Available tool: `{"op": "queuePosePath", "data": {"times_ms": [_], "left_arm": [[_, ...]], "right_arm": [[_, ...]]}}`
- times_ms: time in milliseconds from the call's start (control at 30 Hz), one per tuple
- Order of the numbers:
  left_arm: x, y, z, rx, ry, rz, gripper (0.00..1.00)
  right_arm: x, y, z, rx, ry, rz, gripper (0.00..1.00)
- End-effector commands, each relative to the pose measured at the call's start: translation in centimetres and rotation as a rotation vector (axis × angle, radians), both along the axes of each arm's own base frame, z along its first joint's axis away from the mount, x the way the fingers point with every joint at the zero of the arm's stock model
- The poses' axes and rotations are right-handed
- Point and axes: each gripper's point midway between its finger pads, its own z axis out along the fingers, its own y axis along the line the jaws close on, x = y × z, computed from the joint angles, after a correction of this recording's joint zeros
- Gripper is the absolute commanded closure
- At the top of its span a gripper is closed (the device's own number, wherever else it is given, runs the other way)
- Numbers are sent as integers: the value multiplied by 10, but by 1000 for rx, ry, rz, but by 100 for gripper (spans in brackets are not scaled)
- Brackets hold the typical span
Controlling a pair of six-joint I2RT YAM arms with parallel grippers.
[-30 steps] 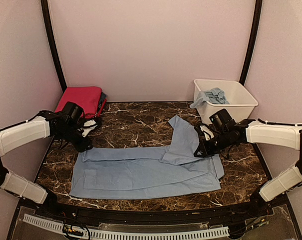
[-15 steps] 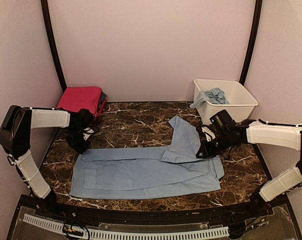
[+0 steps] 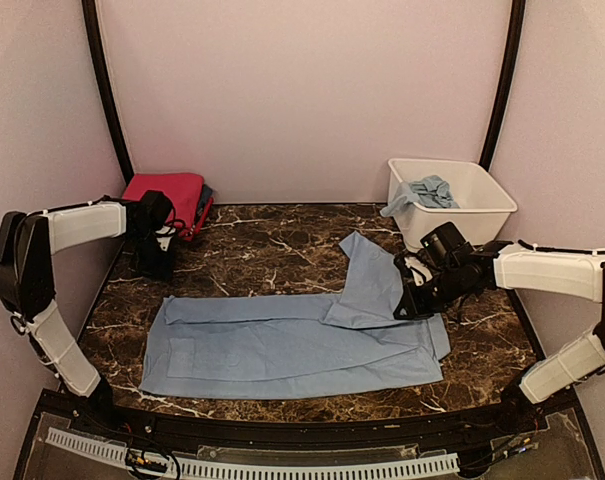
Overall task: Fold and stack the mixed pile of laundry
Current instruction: Fold the 1/3-folded shirt at the center of the board, then smooth out the rectangle-folded shirt at the center of the board.
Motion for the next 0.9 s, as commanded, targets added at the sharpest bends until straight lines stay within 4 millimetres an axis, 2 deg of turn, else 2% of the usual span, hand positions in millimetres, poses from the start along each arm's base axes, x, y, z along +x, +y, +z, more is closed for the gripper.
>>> {"op": "queuePosePath", "data": {"times_ms": [0, 133, 167, 300, 367, 433, 600, 700, 800, 833, 867], "left_arm": [[-1, -22, -23, -54, 74, 10, 61], [-7, -20, -39, -41, 117, 36, 61], [-9, -21, -41, -44, 128, 34, 61], [-15, -11, -44, 13, 156, 37, 62], [-18, -4, -48, 55, 181, 38, 63], [-21, 0, -52, 76, 202, 44, 64], [-21, -5, -55, 36, 204, 61, 65], [-20, -8, -51, 3, 193, 72, 65], [-19, -7, -48, -17, 185, 84, 67], [-19, -8, -47, -28, 183, 84, 67], [-19, -9, -47, -37, 181, 85, 67]], "right_arm": [[-5, 2, 3, 12, 9, 5, 97], [-2, 3, 22, 34, -45, 7, 54], [0, 2, 31, 37, -69, 0, 47], [16, 2, 66, 52, -184, -15, 35], [27, 11, 83, 75, -244, 9, 34], [40, 30, 97, 109, -303, 61, 35], [70, 104, 124, 199, -428, 260, 42], [81, 156, 122, 202, -468, 383, 47], [87, 205, 107, 181, -495, 508, 52], [92, 221, 110, 182, -517, 538, 52], [93, 234, 104, 174, -518, 565, 53]]}}
